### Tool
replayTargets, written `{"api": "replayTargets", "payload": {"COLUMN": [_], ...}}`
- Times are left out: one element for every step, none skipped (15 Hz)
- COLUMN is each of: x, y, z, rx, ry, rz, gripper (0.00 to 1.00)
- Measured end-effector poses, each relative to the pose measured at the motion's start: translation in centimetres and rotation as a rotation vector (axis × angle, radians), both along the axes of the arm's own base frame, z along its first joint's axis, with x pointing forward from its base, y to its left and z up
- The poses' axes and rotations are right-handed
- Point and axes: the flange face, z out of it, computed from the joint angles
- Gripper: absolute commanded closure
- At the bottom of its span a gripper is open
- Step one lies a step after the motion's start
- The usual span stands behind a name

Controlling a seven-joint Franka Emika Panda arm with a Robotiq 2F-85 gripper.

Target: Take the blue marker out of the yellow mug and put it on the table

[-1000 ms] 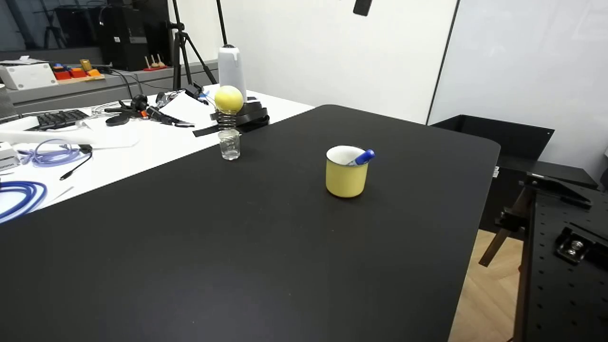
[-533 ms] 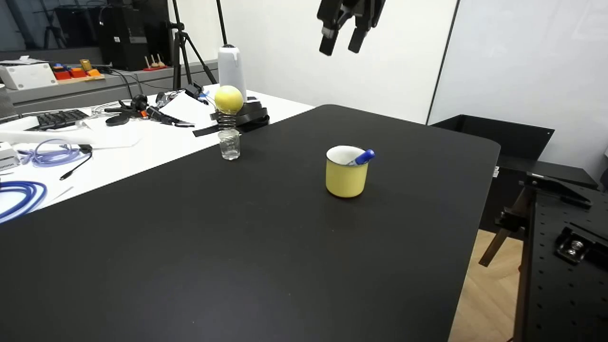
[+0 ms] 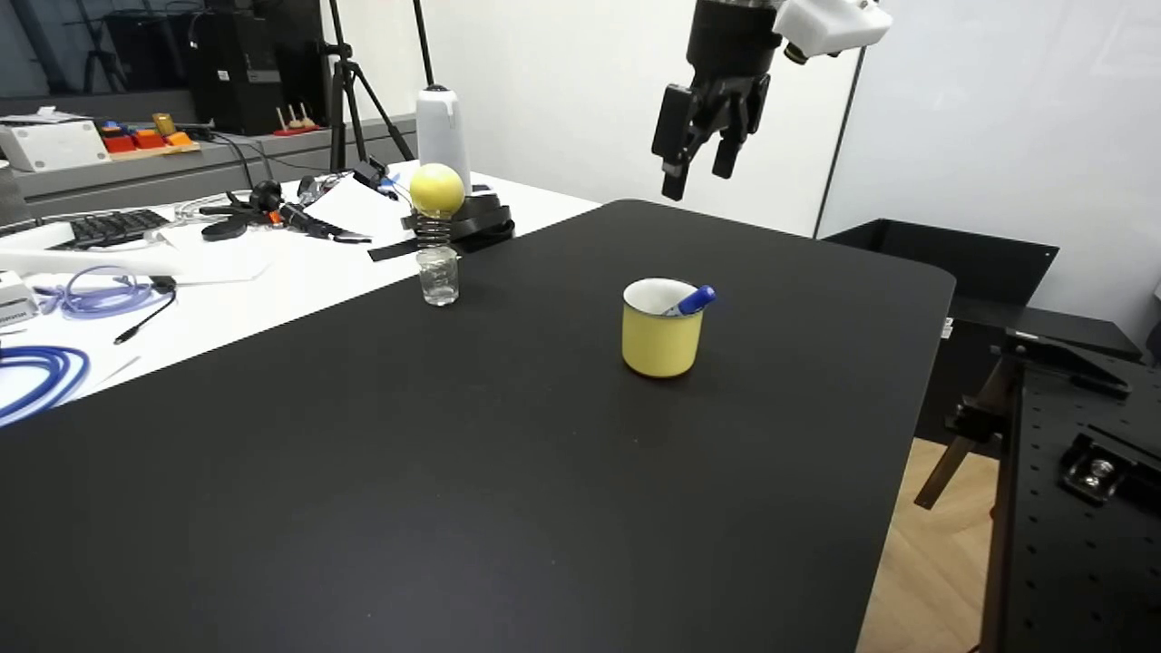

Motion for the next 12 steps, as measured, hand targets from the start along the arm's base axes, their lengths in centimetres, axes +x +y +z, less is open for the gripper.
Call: {"api": "replayTargets", "payload": {"x": [-0.2, -0.4, -0.6, -0.7, -0.9, -1.1, -1.2, -1.4, -1.6, -1.8, -1.9, -2.0], "y": [-0.1, 0.0, 0.0, 0.1, 0.3, 0.5, 0.7, 0.9, 1.0, 1.2, 1.4, 1.6], "z": [-0.6, -1.2, -1.8, -2.3, -2.9, -3.4, -4.0, -4.6, -5.2, -5.8, -6.4, -7.0], "rx": [-0.002, 0.000, 0.004, 0.007, 0.011, 0.015, 0.018, 0.022, 0.026, 0.031, 0.035, 0.039], "ry": [0.022, 0.046, 0.069, 0.090, 0.113, 0.137, 0.158, 0.180, 0.200, 0.220, 0.238, 0.253], "rz": [-0.007, -0.013, -0.018, -0.020, -0.020, -0.017, -0.015, -0.013, -0.013, -0.013, -0.012, -0.009], "gripper": [0.00, 0.00, 0.00, 0.00, 0.00, 0.00, 0.00, 0.00, 0.00, 0.00, 0.00, 0.00]}}
